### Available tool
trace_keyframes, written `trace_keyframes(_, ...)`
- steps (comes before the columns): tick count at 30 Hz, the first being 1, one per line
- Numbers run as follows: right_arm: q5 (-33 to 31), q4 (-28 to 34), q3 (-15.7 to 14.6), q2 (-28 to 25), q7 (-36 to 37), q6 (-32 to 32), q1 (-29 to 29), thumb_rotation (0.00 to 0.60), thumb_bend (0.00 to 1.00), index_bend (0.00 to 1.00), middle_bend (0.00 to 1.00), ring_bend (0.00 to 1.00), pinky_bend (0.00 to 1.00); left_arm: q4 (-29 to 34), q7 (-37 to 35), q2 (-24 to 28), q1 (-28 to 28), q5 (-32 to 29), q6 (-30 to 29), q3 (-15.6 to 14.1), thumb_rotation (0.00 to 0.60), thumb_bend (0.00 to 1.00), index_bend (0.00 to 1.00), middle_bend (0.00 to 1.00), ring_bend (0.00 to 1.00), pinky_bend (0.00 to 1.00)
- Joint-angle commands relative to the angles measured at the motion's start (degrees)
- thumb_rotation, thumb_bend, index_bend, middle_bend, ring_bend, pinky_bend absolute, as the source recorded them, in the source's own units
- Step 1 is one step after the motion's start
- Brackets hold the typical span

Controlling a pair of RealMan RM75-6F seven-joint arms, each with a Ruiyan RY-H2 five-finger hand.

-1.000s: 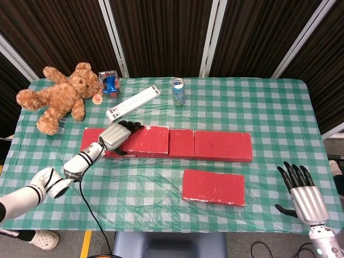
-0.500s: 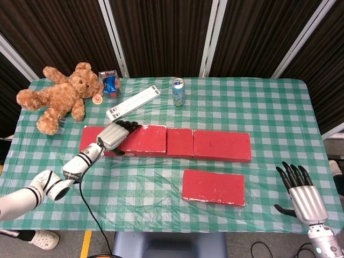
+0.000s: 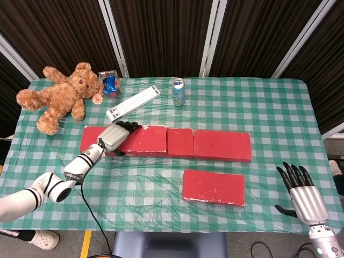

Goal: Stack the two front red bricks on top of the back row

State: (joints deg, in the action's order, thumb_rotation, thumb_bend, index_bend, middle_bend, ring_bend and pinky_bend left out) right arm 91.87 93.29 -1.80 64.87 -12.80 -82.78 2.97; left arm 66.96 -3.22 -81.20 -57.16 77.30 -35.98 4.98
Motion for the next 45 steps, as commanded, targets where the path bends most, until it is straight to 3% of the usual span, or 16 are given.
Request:
trace_keyframes(1, -0.1, 0.0, 0.0, 0.0, -0.1, 0.0, 0.0, 0.560, 0.06, 0.00, 0.00, 0.00, 0.00, -0.1, -0.2, 0.0, 0.0, -0.2, 0.4, 0.1, 0.600, 0.27, 0.00, 0.44, 0.22, 0.31)
trace_keyframes(6, -0.2, 0.1, 0.0, 0.1, -0.4, 0.2, 0.0, 0.561, 0.06, 0.00, 0.00, 0.00, 0.00, 0.3, -0.2, 0.5, -0.2, -0.6, 1.4, 0.0, 0.600, 0.26, 0.00, 0.16, 0.03, 0.20)
trace_keyframes(12, -0.1, 0.3, -0.1, 0.0, -0.4, 0.0, -0.1, 0.560, 0.06, 0.00, 0.00, 0.00, 0.00, 0.8, -0.2, 1.0, -0.2, -1.0, 1.9, 0.1, 0.600, 0.27, 0.00, 0.02, 0.00, 0.09)
trace_keyframes(45, -0.1, 0.6, -0.2, -0.4, -0.3, -0.2, -0.2, 0.562, 0.06, 0.00, 0.00, 0.00, 0.00, 2.5, 2.5, 1.7, -0.5, -4.9, 3.5, 1.1, 0.600, 0.24, 0.00, 0.00, 0.00, 0.06)
